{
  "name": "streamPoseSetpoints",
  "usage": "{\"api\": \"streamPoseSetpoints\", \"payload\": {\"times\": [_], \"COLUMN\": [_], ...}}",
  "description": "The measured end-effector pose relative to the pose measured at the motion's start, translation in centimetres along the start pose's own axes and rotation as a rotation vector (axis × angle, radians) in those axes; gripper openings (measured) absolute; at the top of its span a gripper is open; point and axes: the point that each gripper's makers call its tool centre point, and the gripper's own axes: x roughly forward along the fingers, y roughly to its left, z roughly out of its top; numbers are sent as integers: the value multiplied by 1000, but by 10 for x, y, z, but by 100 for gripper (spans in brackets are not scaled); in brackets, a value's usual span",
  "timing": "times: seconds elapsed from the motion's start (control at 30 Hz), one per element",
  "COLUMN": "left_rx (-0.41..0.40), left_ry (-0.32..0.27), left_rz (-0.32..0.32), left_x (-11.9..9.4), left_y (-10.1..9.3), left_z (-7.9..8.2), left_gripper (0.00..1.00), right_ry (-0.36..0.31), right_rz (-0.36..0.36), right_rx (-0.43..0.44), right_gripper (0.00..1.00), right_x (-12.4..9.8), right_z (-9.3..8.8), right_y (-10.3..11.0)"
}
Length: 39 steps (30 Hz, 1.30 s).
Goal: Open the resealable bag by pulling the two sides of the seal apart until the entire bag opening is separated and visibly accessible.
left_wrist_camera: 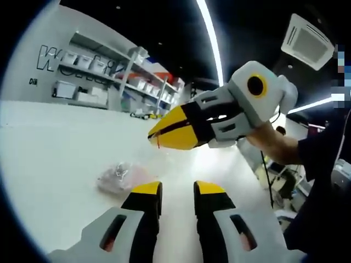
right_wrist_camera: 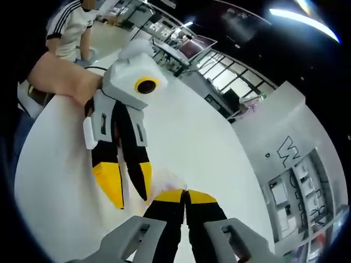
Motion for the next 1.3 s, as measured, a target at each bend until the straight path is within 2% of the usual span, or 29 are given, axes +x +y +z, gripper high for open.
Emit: {"api": "streamPoseSetpoints", "payload": {"times": [0.4, 1.3], "left_rx": [28, 52], "left_ry": [-5, -19], "left_rz": [27, 57], "left_x": [-1, -2], "left_y": [5, 11], "left_z": [1, 4], "left_gripper": [31, 35], "right_ry": [6, 23], "right_rz": [-5, -9], "right_rx": [4, 10], "right_gripper": [0, 0], "right_x": [0, -2], "right_z": [-3, -12], "right_y": [-2, -6]}}
